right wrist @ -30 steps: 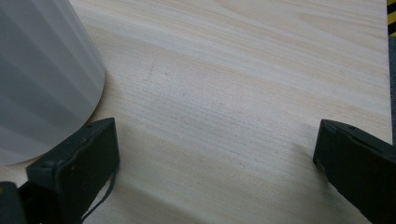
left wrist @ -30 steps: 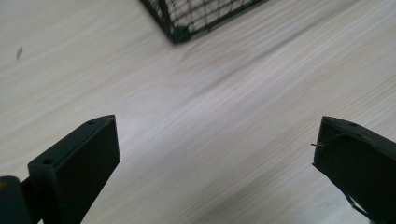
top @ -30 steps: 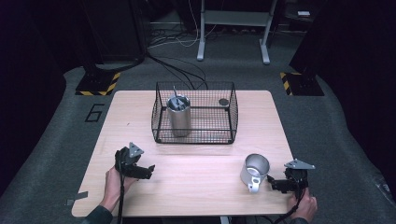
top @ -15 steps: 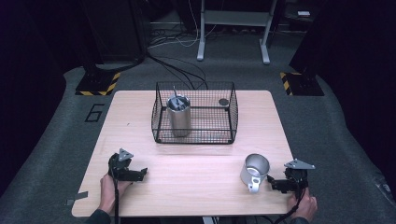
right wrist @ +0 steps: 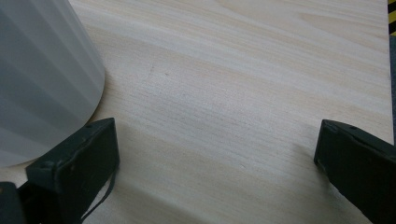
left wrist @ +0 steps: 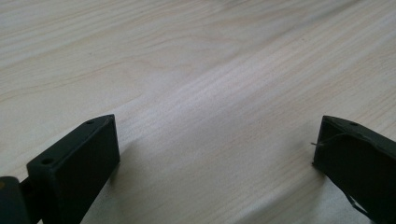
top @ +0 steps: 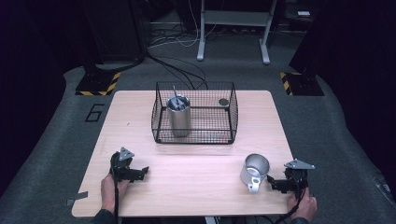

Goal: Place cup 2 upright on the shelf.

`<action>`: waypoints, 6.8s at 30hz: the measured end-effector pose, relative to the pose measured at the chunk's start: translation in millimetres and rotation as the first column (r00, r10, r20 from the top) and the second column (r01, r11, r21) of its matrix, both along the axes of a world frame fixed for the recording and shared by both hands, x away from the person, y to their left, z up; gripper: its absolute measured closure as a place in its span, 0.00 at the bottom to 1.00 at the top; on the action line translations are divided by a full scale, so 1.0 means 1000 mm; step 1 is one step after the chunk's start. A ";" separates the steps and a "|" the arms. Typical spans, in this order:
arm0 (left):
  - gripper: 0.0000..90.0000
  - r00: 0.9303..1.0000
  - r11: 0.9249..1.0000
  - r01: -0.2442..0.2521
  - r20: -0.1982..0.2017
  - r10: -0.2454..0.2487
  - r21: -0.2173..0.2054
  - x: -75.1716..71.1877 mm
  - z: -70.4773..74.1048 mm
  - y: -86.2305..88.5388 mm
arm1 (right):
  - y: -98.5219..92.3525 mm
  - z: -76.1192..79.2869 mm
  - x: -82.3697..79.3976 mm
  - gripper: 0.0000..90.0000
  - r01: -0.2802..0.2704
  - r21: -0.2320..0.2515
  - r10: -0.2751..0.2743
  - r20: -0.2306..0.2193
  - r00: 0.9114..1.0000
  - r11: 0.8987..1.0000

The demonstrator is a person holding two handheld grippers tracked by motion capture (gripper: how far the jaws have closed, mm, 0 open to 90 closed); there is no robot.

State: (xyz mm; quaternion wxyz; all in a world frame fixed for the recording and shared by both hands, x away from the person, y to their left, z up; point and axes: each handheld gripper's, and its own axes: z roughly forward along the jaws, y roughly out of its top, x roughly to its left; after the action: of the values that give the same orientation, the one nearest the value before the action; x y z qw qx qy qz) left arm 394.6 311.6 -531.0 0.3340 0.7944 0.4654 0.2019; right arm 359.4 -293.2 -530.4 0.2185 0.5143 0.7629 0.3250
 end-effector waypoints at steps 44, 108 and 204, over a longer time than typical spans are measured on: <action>0.00 0.999 0.999 -0.037 -0.003 0.037 -0.004 0.000 0.000 -0.003 | -0.004 0.027 -0.021 0.04 0.084 0.076 -0.076 -0.107 0.991 0.994; 0.00 0.999 0.999 -0.044 -0.001 0.044 -0.018 0.001 -0.001 -0.004 | 0.096 0.083 -0.013 0.05 0.002 0.058 0.001 -0.053 0.999 0.998; 0.00 0.999 0.999 -0.032 -0.005 0.032 -0.004 0.002 0.000 -0.003 | 0.146 0.179 0.030 0.06 -0.235 0.059 0.233 0.038 0.972 0.970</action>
State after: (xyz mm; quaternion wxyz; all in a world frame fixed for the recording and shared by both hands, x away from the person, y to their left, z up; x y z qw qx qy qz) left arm 396.9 308.7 -531.1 0.3311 0.7865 0.4796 0.2042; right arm 389.9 -146.8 -351.2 0.1738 0.4223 0.8042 0.3804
